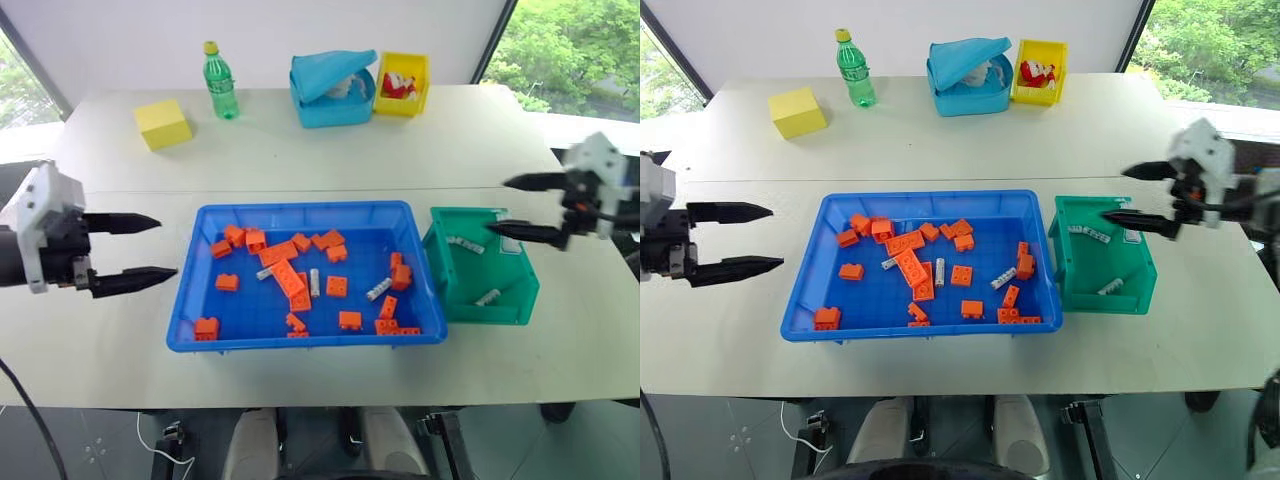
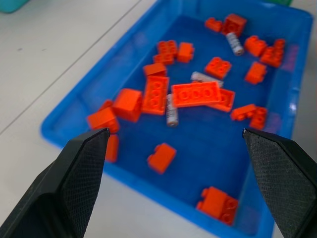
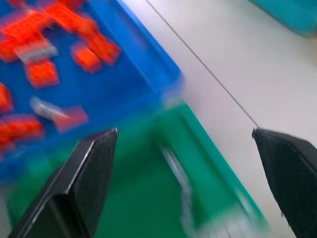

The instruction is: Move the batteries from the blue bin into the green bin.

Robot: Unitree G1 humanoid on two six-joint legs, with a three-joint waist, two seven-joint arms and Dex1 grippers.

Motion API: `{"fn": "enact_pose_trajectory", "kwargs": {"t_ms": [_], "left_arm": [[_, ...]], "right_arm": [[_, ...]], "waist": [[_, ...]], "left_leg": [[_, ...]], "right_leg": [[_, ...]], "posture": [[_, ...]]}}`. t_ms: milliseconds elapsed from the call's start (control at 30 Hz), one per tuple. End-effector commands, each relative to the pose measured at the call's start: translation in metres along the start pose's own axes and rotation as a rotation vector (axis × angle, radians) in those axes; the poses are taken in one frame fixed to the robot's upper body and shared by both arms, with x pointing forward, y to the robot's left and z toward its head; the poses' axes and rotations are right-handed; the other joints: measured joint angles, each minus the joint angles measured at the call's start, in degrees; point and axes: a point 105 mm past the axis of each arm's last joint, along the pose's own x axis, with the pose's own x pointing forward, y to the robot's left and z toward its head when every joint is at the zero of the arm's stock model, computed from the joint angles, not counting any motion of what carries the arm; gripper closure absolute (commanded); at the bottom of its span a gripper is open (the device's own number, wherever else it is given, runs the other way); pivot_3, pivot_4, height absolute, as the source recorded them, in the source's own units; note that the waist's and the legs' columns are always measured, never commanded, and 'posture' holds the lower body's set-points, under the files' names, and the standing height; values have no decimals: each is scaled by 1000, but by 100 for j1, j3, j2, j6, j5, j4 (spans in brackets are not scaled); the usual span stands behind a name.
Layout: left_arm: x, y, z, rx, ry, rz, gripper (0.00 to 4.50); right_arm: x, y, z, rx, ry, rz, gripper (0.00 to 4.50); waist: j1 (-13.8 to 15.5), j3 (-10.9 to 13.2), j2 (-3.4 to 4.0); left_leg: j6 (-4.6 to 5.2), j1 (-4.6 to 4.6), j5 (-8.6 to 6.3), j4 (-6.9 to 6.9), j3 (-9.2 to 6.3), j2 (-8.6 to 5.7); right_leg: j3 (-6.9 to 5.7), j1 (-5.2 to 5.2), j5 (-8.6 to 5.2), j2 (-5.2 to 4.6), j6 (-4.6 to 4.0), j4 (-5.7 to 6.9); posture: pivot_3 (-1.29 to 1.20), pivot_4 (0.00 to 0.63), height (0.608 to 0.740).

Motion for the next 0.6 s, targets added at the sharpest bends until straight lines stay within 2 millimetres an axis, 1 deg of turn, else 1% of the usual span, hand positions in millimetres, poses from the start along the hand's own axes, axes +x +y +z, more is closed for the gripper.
{"fn": "enact_pose_trajectory", "kwargs": {"t_ms": [33,133,167,200,267,300,333,400,500,567,600], "left_arm": [[7,-15,5,18,-9,-83,0],[11,-23,2,15,15,-130,0],[11,-25,-2,17,37,-146,0],[11,-27,-6,22,55,-155,0],[11,-26,-10,28,69,-152,0],[11,-25,-10,30,69,-145,0],[12,-24,-9,26,63,-138,0],[14,-22,-8,27,50,-124,0],[17,-21,-5,26,38,-114,0],[18,-21,-4,27,32,-108,0],[18,-21,-3,25,27,-102,0]], "right_arm": [[34,27,32,-37,-34,91,24],[67,50,46,-32,-58,163,24],[82,61,49,-13,-64,193,24],[97,72,49,-4,-53,223,24],[117,89,48,21,-32,276,24],[122,95,47,35,-27,299,24],[133,101,46,73,-29,322,24],[152,112,41,124,-9,342,24],[173,127,34,136,29,362,24],[186,130,33,153,49,340,24],[194,129,30,135,78,301,24]], "waist": [[15,0,-1],[26,0,-3],[25,-1,-3],[19,-1,-4],[10,-1,-4],[12,-3,-7],[18,-3,-8],[27,-8,-17],[23,-10,-20],[18,-11,-20],[15,-11,-20]], "left_leg": [[0,-2,0,0,0,0],[-2,-18,2,10,-1,-1],[-2,-18,2,12,-1,-1],[-2,-19,2,12,-1,-1],[-2,-18,2,13,2,-1],[-2,-20,3,13,1,-1],[-2,-20,3,13,0,-1],[-2,-23,3,16,0,-2],[-1,-25,3,22,0,-2],[-1,-28,3,28,0,-1],[-1,-28,3,31,0,-1]], "right_leg": [[0,-5,-1,0,-1,8],[3,-32,-3,0,-5,34],[3,-33,-3,0,-5,36],[4,-34,-3,1,-5,37],[6,-37,-3,1,-6,39],[6,-38,-3,2,-6,41],[6,-38,-3,3,-6,41],[6,-38,-3,2,-6,42],[6,-36,-2,2,-5,43],[6,-36,-2,1,-5,45],[6,-36,-2,2,-5,47]], "posture": [[0,150,736],[0,150,736],[0,150,736],[0,150,736],[0,150,736],[0,150,736],[0,150,736],[0,150,736],[0,150,736],[0,150,736],[0,150,736]]}}
